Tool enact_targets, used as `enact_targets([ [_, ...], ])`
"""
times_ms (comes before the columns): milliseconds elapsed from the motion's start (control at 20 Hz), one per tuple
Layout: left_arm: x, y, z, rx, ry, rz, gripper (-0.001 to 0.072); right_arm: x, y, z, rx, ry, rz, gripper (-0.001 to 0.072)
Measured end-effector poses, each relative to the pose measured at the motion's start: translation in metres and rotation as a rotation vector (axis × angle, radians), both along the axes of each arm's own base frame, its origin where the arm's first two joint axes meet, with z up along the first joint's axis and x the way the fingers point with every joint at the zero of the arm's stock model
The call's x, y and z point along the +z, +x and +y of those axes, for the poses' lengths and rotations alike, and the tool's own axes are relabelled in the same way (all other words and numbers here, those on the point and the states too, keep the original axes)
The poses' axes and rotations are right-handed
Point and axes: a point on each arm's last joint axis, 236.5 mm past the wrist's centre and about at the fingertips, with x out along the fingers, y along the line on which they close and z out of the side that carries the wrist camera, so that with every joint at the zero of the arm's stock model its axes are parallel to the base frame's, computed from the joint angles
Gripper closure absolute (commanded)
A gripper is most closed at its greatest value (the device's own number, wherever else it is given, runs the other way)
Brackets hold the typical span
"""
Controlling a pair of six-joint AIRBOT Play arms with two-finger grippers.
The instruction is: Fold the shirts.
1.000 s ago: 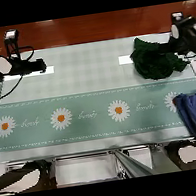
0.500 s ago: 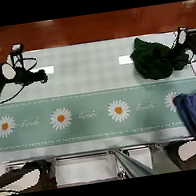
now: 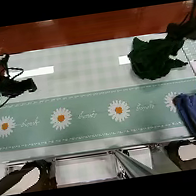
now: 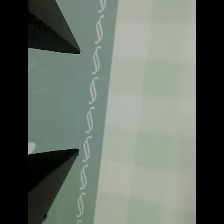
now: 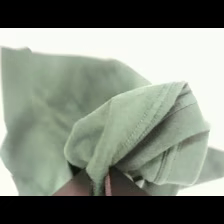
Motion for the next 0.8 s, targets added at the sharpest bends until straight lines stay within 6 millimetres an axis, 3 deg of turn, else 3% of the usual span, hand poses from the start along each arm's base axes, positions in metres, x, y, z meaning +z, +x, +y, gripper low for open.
enact_targets([
  [100, 0.017, -0.024, -0.022, -0.005, -0.090, -0.039, 0.0005, 0.086, -0.002, 0.012, 0.042, -0.044, -0.186, 0.0683],
  [250, 0.049, -0.046, -0.057, -0.034, -0.199, -0.164, 0.0005, 0.209, -0.028, 0.039, 0.112, -0.117, -0.441, 0.0683],
  [350, 0.070, -0.057, -0.072, -0.060, -0.239, -0.242, 0.0005, 0.278, -0.057, 0.060, 0.157, -0.150, -0.588, 0.0683],
  [450, 0.082, -0.064, -0.083, -0.085, -0.262, -0.285, 0.0005, 0.333, -0.091, 0.084, 0.205, -0.170, -0.718, 0.0683],
  [550, 0.086, -0.068, -0.091, -0.102, -0.279, -0.302, 0.0005, 0.370, -0.126, 0.109, 0.263, -0.165, -0.809, 0.0683],
  [600, 0.087, -0.069, -0.095, -0.109, -0.286, -0.306, 0.0005, 0.377, -0.140, 0.123, 0.299, -0.150, -0.823, 0.0683],
  [700, 0.085, -0.070, -0.098, -0.117, -0.293, -0.298, 0.0005, 0.378, -0.165, 0.157, 0.401, -0.106, -0.811, 0.0683],
  [800, 0.081, -0.069, -0.100, -0.121, -0.294, -0.286, 0.0005, 0.358, -0.182, 0.196, 0.526, -0.065, -0.739, 0.0683],
])
